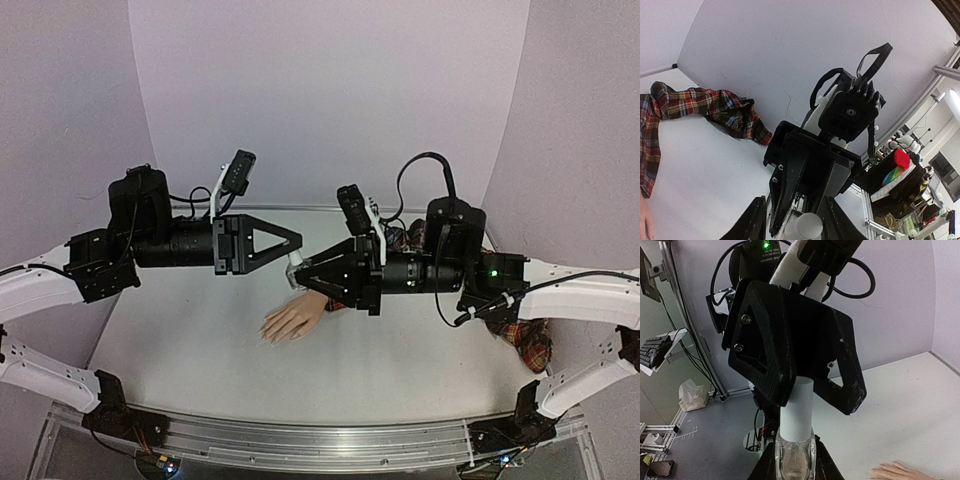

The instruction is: Paint the nails

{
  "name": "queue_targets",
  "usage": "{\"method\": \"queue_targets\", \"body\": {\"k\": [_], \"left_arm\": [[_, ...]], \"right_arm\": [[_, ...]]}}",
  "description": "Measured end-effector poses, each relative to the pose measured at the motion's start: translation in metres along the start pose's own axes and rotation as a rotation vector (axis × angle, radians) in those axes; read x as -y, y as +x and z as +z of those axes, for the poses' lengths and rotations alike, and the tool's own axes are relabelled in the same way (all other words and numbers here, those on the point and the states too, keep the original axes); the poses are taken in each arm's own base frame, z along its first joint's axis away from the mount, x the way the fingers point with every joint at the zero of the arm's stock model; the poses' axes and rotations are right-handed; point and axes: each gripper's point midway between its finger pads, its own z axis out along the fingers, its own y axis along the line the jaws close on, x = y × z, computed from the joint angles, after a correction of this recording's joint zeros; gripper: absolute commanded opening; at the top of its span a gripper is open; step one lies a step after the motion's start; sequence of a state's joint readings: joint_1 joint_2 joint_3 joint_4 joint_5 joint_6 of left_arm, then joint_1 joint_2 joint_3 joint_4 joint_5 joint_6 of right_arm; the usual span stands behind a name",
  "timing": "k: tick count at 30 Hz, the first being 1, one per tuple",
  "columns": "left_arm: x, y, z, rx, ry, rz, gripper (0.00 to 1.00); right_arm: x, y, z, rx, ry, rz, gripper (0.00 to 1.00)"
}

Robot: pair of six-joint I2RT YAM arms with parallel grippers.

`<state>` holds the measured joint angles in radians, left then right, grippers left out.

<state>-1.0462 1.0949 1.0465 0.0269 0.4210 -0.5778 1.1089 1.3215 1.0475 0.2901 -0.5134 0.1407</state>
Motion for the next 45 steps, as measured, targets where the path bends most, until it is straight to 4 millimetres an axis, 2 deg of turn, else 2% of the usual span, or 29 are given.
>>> {"method": "queue_targets", "body": {"k": [8, 12, 15, 18, 23, 25, 26, 28, 31, 32, 36, 41, 43, 45], "left_arm": [[0.002, 0.005, 0.002, -0.025, 0.026, 0.003, 0.15], [-0.006, 0.002, 0.003, -0.012, -0.005, 0.024, 0.01], [-0.018, -0.003, 0.006, 0.004, -0.062, 0.023, 0.0], [-0.038, -0.014, 0.008, 0.031, -0.178, 0.009, 0.0], [-0.079, -0.041, 0.004, 0.104, -0.459, -0.061, 0.0], [-0.09, -0.039, 0.002, 0.105, -0.519, -0.089, 0.06], [-0.094, -0.035, 0.002, 0.092, -0.534, -0.101, 0.16], [-0.097, -0.028, 0.004, 0.074, -0.544, -0.112, 0.45], [-0.092, -0.018, 0.006, 0.048, -0.502, -0.121, 0.69], [-0.089, -0.014, 0.005, 0.041, -0.481, -0.122, 0.73], [-0.071, -0.006, -0.005, 0.041, -0.383, -0.118, 0.8], [-0.037, -0.01, -0.01, 0.07, -0.198, -0.082, 0.86], [-0.024, -0.01, -0.008, 0.065, -0.122, -0.062, 0.84], [-0.013, -0.01, -0.005, 0.053, -0.059, -0.049, 0.74]], "right_arm": [[0.006, 0.002, 0.003, -0.003, 0.022, 0.025, 0.0], [0.014, 0.002, 0.003, 0.004, 0.077, 0.039, 0.0], [0.027, 0.002, 0.004, 0.013, 0.156, 0.043, 0.0], [0.046, 0.0, 0.009, 0.018, 0.34, 0.008, 0.0], [0.091, -0.01, 0.022, -0.001, 0.9, -0.207, 0.0], [0.1, -0.005, 0.024, -0.035, 1.03, -0.278, 0.0], [0.101, 0.001, 0.024, -0.059, 1.054, -0.304, 0.0], [0.102, 0.01, 0.022, -0.09, 1.056, -0.331, 0.0], [0.096, 0.019, 0.018, -0.109, 0.961, -0.336, 0.0], [0.094, 0.021, 0.015, -0.113, 0.919, -0.331, 0.0], [0.081, 0.018, -0.005, -0.08, 0.72, -0.27, 0.0], [0.061, -0.006, -0.025, 0.031, 0.445, -0.14, 0.0], [0.051, -0.012, -0.026, 0.053, 0.343, -0.102, 0.0], [0.039, -0.013, -0.023, 0.058, 0.248, -0.073, 0.0]]}}
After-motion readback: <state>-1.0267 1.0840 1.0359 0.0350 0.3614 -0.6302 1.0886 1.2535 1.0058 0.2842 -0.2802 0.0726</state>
